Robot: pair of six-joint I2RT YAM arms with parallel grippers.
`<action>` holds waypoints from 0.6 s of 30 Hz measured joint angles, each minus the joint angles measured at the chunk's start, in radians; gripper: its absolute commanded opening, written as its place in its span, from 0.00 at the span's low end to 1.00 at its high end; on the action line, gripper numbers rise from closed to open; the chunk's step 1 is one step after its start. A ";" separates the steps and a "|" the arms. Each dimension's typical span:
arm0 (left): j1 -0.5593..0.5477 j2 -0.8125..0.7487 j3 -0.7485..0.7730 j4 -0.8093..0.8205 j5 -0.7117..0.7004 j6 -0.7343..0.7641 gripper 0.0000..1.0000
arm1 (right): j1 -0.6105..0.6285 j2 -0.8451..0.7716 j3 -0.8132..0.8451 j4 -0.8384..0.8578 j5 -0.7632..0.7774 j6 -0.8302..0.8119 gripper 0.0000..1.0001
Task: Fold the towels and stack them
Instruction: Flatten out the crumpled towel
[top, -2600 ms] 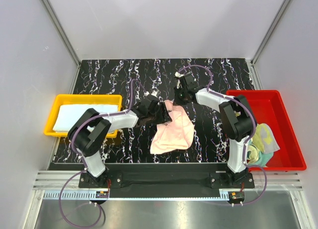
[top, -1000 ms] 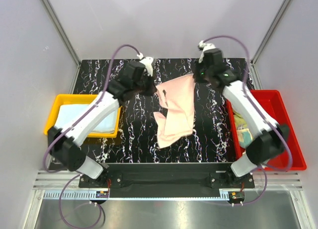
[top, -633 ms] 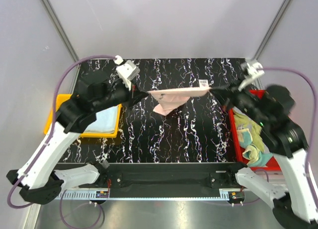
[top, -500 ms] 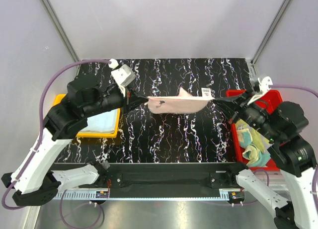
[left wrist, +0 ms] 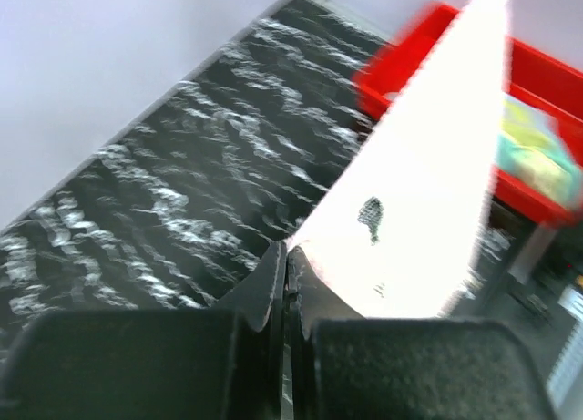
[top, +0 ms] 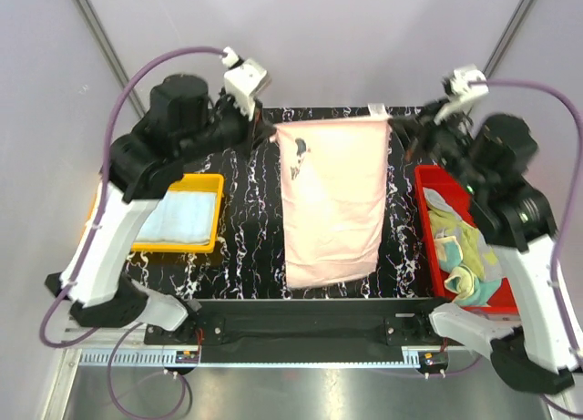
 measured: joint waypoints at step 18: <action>0.379 0.801 0.212 0.224 0.047 0.105 0.00 | -0.215 1.079 0.369 0.259 -0.185 -0.130 0.00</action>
